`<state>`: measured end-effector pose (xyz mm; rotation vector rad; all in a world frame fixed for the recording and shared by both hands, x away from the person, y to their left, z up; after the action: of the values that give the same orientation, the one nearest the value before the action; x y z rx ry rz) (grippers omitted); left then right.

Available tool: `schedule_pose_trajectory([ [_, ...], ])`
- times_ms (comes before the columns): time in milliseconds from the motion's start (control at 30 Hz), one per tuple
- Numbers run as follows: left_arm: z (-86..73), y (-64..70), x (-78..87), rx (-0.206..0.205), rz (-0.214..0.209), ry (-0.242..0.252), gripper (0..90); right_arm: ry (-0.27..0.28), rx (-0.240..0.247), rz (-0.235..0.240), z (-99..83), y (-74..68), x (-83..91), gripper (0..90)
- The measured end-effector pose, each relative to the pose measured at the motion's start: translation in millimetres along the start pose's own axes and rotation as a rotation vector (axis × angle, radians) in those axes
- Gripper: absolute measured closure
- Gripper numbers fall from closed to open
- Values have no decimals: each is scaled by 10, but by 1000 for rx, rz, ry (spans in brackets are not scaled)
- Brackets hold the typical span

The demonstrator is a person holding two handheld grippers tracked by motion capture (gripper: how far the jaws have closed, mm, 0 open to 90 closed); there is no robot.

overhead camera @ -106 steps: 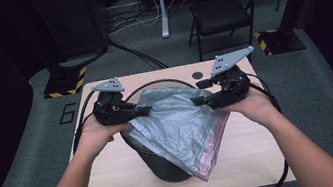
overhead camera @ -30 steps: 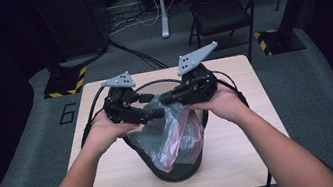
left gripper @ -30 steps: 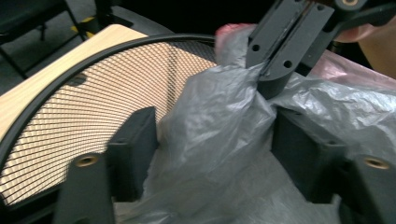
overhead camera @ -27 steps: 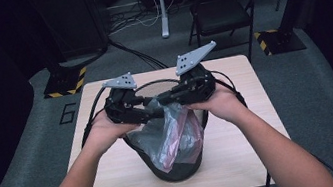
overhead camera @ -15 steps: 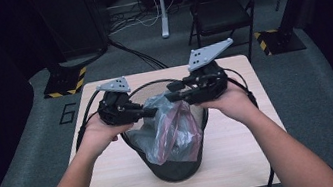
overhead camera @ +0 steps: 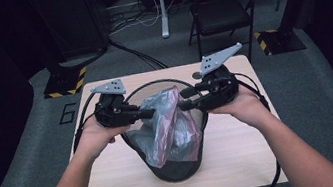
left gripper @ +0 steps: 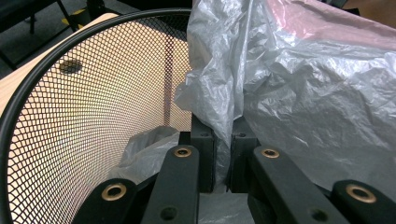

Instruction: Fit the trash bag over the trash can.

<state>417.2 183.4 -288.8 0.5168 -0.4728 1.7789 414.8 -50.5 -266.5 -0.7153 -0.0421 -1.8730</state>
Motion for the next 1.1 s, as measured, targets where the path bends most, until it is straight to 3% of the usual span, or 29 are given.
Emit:
schedule_pose_trajectory([
  [267, -7, 7, -5, -9, -8, -5, 840, -6, -47, 53, 31, 22, -94, 419],
  [400, -11, 23, -35, -17, -17, -20, 840, -14, -46, 68, 41, 3, -152, 428],
  [567, -8, 34, -63, -24, -28, -27, 840, -6, -29, 95, 77, -57, -221, 507],
  [767, -10, 50, -100, -33, -43, -40, 839, -10, -35, 94, 100, -80, -331, 439],
  [867, -14, 56, -125, -36, -52, -49, 839, -13, -20, 91, 103, -96, -363, 522],
  [967, -12, 55, -136, -36, -53, -49, 837, -6, 10, 90, 112, -135, -377, 693],
  [1100, -22, 37, -124, -27, -43, -46, 818, 18, 55, 82, 133, -163, -355, 799],
])
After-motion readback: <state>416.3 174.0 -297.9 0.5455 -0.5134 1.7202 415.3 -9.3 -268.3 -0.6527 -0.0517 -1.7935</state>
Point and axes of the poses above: each handheld gripper's, and its own axes: x roughly backward along the jaws, z roughly out of its top, y roughly to its right, the point moved 4 cm from there along -x, roughly forward along the jaws, and after that the axes turned 14 degrees about -x, right-handed, at the moved point
